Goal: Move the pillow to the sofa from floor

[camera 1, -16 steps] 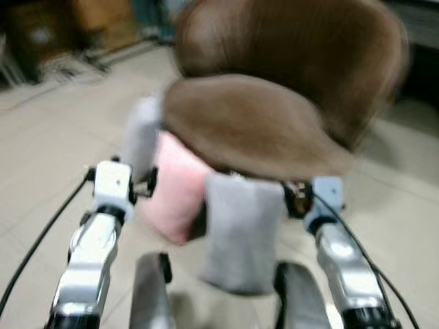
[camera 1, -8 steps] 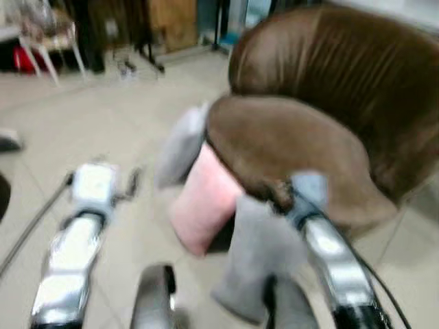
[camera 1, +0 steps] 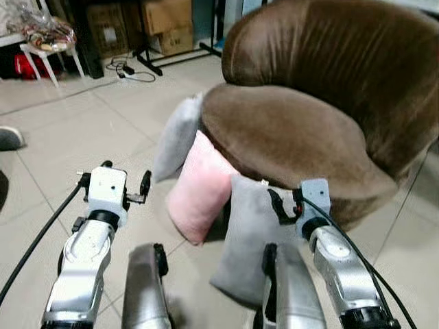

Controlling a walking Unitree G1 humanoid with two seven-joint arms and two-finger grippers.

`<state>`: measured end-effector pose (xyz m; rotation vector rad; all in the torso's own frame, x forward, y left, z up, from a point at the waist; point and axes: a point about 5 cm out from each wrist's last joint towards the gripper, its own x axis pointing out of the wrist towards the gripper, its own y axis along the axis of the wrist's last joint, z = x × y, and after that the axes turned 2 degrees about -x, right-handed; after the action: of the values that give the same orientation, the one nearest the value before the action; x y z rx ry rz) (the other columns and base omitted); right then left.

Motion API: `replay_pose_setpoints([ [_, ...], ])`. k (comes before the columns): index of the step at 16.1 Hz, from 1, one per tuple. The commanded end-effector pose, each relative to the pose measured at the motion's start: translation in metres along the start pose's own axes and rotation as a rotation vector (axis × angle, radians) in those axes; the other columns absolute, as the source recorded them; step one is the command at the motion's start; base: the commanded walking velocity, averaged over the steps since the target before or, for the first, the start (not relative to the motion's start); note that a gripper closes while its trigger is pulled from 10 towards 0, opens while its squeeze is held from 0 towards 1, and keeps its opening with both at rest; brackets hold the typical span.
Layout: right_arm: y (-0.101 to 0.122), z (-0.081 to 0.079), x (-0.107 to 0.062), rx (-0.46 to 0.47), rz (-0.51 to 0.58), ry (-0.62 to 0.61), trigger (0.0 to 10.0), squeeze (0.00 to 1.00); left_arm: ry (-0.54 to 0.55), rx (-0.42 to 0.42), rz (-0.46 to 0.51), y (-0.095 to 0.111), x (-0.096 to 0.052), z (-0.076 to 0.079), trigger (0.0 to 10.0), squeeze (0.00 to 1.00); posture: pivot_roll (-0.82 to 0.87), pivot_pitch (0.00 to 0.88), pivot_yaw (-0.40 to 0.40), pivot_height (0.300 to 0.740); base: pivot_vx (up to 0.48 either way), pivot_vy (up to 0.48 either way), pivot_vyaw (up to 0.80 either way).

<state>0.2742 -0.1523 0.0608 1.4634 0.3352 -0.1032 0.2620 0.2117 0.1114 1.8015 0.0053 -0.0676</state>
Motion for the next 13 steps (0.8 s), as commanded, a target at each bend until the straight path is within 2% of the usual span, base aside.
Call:
replay_pose_setpoints([
  [1, 0.008, 0.002, 0.003, -0.002, 0.025, -0.007, 10.0, 0.0, -0.029, 0.019, 0.006, 0.003, 0.002, 0.002, 10.0, 0.0, -0.08, 0.0, -0.014, 0.437, 0.0, 0.0, 0.0],
  [7, 0.008, -0.005, 0.008, -0.006, 0.022, -0.002, 10.0, 0.0, -0.037, 0.034, 0.011, 0.005, 0.008, 0.001, 10.0, 0.0, -0.08, 0.0, -0.005, 0.372, 0.0, 0.0, 0.0],
  [9, 0.009, -0.007, 0.008, -0.003, 0.033, 0.003, 10.0, 0.0, -0.039, 0.037, 0.012, 0.005, 0.007, 0.001, 10.0, 0.0, -0.07, 0.0, -0.015, 0.357, 0.0, 0.0, 0.0],
  [11, 0.009, -0.008, 0.01, 0.041, 0.018, 0.011, 10.0, 0.0, -0.038, 0.042, 0.009, 0.004, 0.006, 0.001, 10.0, 0.0, -0.06, 0.0, -0.025, 0.357, 0.0, 0.0, 0.0],
  [12, 0.012, -0.01, 0.011, 0.095, 0.043, 0.049, 10.0, 0.59, -0.039, 0.048, 0.006, 0.003, 0.005, 0.0, 10.0, 0.0, -0.06, 0.0, -0.029, 0.357, 0.0, 0.0, 0.0],
  [13, 0.016, -0.01, 0.013, 0.114, 0.054, 0.056, 10.0, 1.0, -0.043, 0.056, 0.003, 0.002, 0.004, 0.0, 10.0, 0.0, -0.06, 0.0, -0.035, 0.357, 0.0, 0.0, 0.0],
])
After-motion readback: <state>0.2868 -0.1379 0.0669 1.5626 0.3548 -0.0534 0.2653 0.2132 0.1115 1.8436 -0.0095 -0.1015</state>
